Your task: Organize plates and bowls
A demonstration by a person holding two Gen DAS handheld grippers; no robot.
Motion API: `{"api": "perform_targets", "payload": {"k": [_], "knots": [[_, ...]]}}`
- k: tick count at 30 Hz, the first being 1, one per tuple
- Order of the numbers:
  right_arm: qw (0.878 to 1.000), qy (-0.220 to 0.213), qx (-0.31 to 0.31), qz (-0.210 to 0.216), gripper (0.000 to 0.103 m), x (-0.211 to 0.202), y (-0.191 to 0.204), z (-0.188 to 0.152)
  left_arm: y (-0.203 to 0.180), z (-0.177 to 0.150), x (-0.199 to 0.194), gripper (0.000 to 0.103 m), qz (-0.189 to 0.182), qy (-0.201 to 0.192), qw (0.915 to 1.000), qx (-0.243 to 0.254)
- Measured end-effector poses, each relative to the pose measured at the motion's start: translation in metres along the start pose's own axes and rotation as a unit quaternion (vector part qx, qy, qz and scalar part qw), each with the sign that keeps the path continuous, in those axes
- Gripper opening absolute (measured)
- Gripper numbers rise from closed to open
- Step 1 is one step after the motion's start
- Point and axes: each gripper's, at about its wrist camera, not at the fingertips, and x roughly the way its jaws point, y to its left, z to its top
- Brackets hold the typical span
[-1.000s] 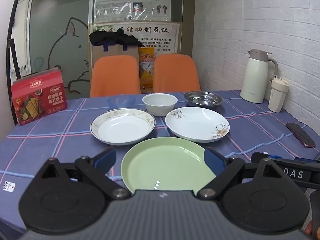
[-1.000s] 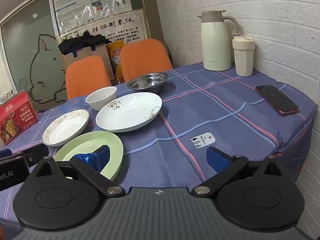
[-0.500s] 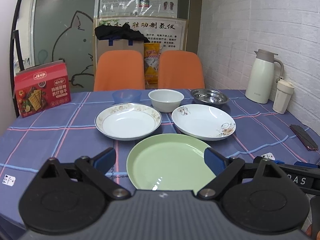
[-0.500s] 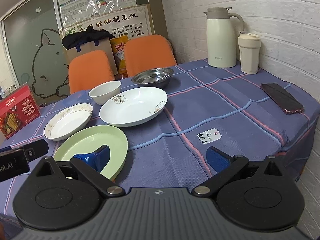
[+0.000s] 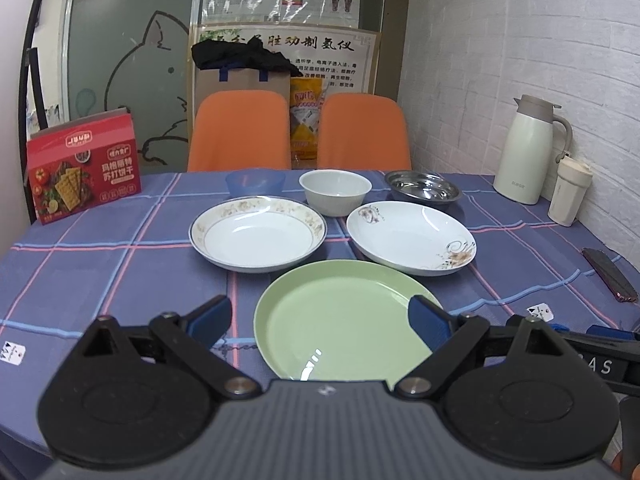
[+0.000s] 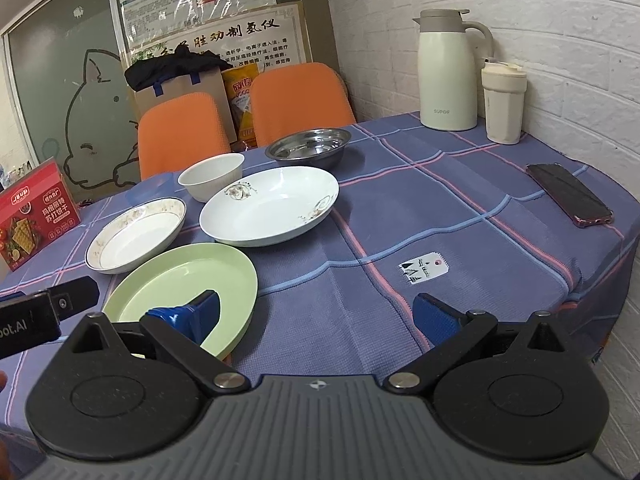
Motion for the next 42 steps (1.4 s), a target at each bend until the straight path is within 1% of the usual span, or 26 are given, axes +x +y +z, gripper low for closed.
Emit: {"api": "perform_targets", "payload": {"k": [27, 32, 42], "knots": [[1.0, 0.011, -0.016, 0.007, 0.091, 0.004, 0.01, -0.001, 0.006, 0.0, 0.0, 0.09, 0.002, 0.001, 1.0, -0.003], [1.0, 0.019, -0.019, 0.008, 0.091, 0.012, 0.013, 0.0, 0.01, 0.0, 0.007, 0.09, 0.002, 0.007, 1.0, -0.006], [0.998, 0.047, -0.022, 0.018, 0.091, 0.04, 0.019, 0.001, 0.021, 0.002, 0.037, 0.09, 0.012, 0.032, 0.9993, -0.016]]}}
